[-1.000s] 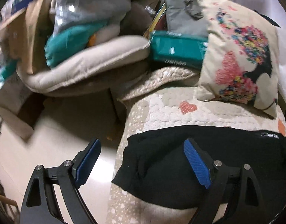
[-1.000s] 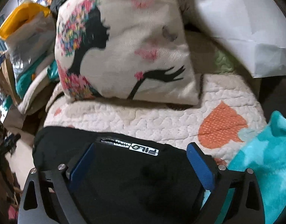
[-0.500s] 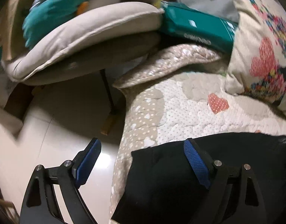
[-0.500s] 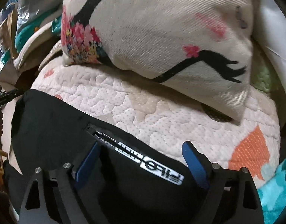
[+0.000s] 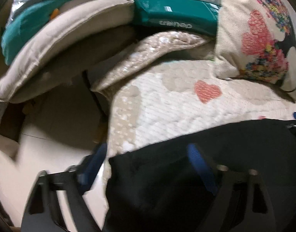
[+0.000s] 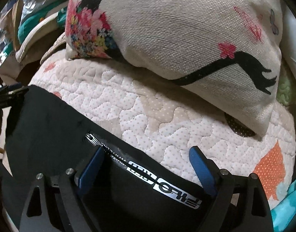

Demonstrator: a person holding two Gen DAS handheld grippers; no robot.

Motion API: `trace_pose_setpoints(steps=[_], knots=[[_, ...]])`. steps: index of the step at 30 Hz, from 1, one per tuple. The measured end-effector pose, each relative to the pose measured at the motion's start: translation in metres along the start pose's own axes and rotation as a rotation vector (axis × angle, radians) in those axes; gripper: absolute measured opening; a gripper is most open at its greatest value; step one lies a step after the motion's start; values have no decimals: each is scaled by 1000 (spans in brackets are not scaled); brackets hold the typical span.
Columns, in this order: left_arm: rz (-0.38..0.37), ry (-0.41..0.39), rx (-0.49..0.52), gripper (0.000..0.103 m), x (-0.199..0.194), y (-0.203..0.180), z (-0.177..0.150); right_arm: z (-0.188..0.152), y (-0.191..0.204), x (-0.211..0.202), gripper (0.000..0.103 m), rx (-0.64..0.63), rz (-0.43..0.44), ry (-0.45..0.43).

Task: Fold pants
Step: 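Close the left gripper on the waistband while the right gripper grasps the waistband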

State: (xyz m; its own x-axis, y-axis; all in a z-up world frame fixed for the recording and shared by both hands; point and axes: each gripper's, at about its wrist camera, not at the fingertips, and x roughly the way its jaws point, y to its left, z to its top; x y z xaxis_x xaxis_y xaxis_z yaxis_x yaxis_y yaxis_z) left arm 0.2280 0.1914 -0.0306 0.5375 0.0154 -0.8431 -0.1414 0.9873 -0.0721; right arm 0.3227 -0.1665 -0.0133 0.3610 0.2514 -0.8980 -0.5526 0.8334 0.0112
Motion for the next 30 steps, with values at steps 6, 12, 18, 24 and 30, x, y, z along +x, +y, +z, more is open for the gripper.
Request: trace_pose_setpoints(steps=[6, 12, 18, 24, 30], knots=[[24, 2, 113, 12, -15, -31, -4, -6, 19, -9, 34, -20, 44, -8], [56, -40, 112, 12, -42, -36, -7, -11, 27, -26, 7, -14, 25, -13], [59, -95, 112, 12, -88, -37, -16, -25, 41, -67, 6, 13, 17, -67], [66, -154, 119, 12, -150, -42, -47, -48, 63, -113, 5, 1, -9, -109], [70, -208, 99, 12, -206, -44, -93, -93, 84, -164, 5, 0, -7, -142]])
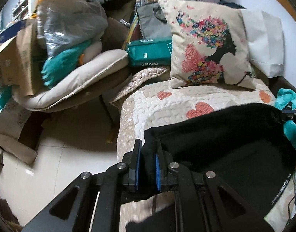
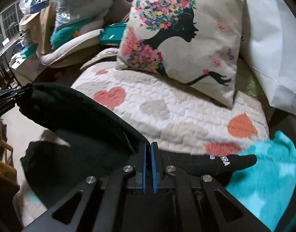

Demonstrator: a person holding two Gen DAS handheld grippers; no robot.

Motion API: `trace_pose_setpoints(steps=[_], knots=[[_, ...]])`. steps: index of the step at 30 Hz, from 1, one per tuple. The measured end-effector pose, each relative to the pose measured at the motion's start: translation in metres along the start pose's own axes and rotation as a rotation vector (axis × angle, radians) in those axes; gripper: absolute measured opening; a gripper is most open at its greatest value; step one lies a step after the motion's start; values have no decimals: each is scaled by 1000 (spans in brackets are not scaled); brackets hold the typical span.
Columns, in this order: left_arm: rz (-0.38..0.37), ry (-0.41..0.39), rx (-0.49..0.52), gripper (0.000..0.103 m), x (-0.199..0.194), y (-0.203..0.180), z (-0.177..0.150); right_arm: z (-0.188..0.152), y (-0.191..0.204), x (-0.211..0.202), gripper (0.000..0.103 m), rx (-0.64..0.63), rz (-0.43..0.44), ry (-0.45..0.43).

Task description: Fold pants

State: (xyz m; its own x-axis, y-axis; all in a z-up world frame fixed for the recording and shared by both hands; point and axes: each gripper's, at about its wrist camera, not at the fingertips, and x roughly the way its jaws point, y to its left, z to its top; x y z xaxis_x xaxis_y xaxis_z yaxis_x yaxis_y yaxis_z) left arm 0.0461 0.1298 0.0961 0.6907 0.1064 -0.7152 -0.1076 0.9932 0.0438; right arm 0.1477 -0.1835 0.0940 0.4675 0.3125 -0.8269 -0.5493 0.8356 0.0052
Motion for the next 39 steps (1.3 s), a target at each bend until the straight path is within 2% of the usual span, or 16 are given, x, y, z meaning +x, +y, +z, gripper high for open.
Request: trace_pose_setpoints(steps=[7, 15, 25, 29, 30, 31, 32, 33, 37, 39], knots=[[35, 32, 12, 12, -29, -11, -60, -59, 23, -23, 5, 13, 7, 29], [94, 65, 110, 12, -49, -33, -115, -121, 45, -17, 5, 14, -14, 116], [121, 127, 273, 17, -58, -48, -179, -169, 65, -11, 6, -20, -19, 202], [129, 142, 288, 18, -74, -46, -189, -176, 66, -13, 10, -8, -7, 229], [125, 145, 284, 20, -77, -44, -190, -177, 67, -14, 11, -6, -10, 234], [121, 147, 275, 28, -81, -41, -190, -179, 67, -14, 12, -6, -9, 239], [114, 153, 259, 34, -87, -35, -189, -180, 68, -15, 12, -8, -9, 248], [111, 155, 247, 36, -92, -32, -188, -183, 69, -15, 12, -8, -6, 263], [108, 119, 184, 37, -122, -11, -176, -189, 72, -17, 17, -14, -9, 301], [106, 103, 103, 44, -133, 6, -165, -188, 76, -24, 20, -19, -1, 293]])
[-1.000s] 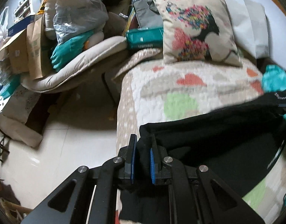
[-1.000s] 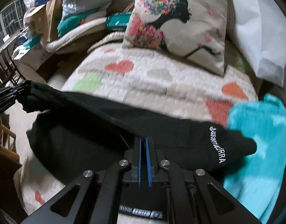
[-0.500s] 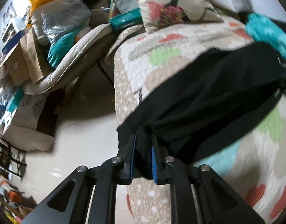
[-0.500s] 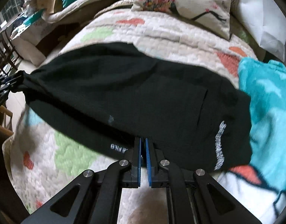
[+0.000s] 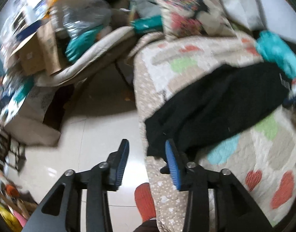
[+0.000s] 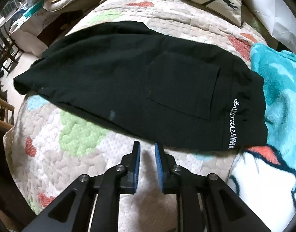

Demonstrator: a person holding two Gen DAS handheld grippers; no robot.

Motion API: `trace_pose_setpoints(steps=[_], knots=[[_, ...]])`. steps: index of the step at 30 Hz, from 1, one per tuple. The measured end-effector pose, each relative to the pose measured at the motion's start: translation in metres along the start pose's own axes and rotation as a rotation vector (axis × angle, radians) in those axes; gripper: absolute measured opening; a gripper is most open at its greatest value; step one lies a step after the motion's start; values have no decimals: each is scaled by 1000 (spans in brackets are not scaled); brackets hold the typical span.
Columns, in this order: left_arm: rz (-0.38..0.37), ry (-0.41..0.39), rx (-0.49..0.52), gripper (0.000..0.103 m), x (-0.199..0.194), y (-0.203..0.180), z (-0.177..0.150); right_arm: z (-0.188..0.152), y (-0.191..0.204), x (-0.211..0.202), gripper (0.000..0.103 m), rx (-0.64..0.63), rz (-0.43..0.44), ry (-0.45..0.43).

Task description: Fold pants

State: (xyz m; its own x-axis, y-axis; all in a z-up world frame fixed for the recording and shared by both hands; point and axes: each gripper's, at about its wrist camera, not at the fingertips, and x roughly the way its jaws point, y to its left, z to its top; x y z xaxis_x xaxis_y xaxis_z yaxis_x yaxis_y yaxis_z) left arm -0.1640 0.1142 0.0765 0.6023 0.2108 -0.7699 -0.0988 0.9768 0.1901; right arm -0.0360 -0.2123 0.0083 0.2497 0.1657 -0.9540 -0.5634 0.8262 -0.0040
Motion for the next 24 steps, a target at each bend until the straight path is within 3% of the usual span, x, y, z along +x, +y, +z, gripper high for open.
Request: trace_pose_setpoints(steps=[3, 8, 9, 12, 15, 22, 24], knots=[[-42, 7, -199, 46, 1, 30, 16, 3, 7, -15, 21, -15, 27, -43], [-91, 70, -459, 46, 37, 45, 22, 29, 36, -41, 23, -72, 130, -143], [-126, 96, -518, 46, 50, 46, 17, 35, 43, -43, 26, -84, 146, -155], [-208, 204, -611, 46, 90, 44, 3, 55, 73, -41, 53, -143, 194, -177], [-193, 235, -573, 46, 110, 39, 0, 73, 101, -29, 55, -202, 202, -185], [-216, 201, -255, 46, 129, 1, 23, 96, 119, 8, 55, -218, 204, -155], [-222, 226, -173, 34, 135, -15, 26, 100, 115, 13, 55, -208, 206, -153]])
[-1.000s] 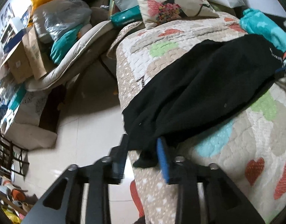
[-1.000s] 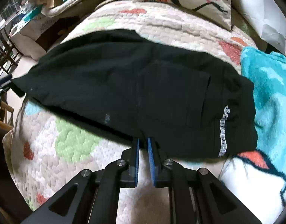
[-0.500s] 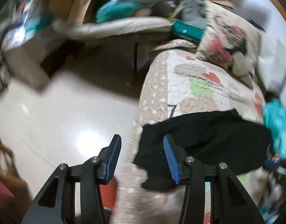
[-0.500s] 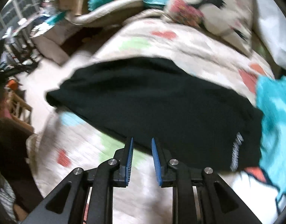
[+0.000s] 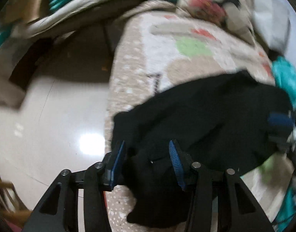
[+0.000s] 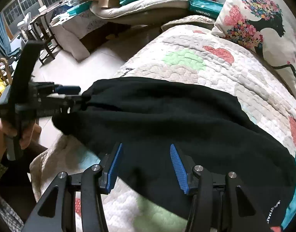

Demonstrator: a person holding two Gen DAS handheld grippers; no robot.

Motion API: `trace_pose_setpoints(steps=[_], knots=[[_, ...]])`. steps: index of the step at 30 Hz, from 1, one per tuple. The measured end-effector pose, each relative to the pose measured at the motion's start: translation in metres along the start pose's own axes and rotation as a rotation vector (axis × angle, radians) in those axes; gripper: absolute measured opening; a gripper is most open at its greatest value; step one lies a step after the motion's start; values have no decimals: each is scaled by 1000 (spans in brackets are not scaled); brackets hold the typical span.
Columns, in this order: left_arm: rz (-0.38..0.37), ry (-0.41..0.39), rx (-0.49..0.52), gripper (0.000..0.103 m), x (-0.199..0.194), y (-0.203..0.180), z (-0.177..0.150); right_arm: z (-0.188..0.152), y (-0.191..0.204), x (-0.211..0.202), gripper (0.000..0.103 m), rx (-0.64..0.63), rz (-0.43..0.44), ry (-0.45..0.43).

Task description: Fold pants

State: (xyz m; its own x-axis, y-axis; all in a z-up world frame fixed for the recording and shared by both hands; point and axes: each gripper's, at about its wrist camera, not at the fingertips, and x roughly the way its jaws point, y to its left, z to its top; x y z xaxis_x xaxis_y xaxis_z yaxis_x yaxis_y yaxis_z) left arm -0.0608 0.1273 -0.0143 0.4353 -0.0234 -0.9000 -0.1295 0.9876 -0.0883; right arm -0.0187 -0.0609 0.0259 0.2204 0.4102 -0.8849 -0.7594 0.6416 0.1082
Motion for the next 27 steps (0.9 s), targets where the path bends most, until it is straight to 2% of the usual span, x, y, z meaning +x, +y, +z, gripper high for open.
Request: trace_pose_setpoints(steps=[1, 4, 6, 9, 12, 16, 21, 25, 26, 27], knots=[[4, 18, 38, 18, 4, -7, 0, 0, -4, 0, 55, 4, 5, -2], [69, 22, 114, 11, 4, -18, -2, -1, -15, -5, 55, 11, -3, -10], [85, 29, 96, 9, 3, -17, 2, -4, -28, -12, 55, 25, -17, -17], [108, 38, 61, 8, 6, -11, 14, -11, -68, -24, 55, 90, -78, -26], [161, 41, 56, 8, 15, -7, 33, -16, -114, -31, 55, 206, -151, -24], [210, 39, 52, 8, 29, -2, 55, -26, -156, -33, 55, 347, -180, -40], [197, -14, 3, 8, 20, 14, 65, -20, -157, -28, 55, 347, -141, -53], [209, 25, -61, 16, 26, 30, 60, -15, -152, -16, 55, 341, -138, -50], [202, 26, -105, 26, 25, 37, 60, -15, -154, -13, 55, 358, -143, -51], [203, 24, -142, 31, 23, 41, 59, -15, -156, -11, 55, 375, -148, -53]])
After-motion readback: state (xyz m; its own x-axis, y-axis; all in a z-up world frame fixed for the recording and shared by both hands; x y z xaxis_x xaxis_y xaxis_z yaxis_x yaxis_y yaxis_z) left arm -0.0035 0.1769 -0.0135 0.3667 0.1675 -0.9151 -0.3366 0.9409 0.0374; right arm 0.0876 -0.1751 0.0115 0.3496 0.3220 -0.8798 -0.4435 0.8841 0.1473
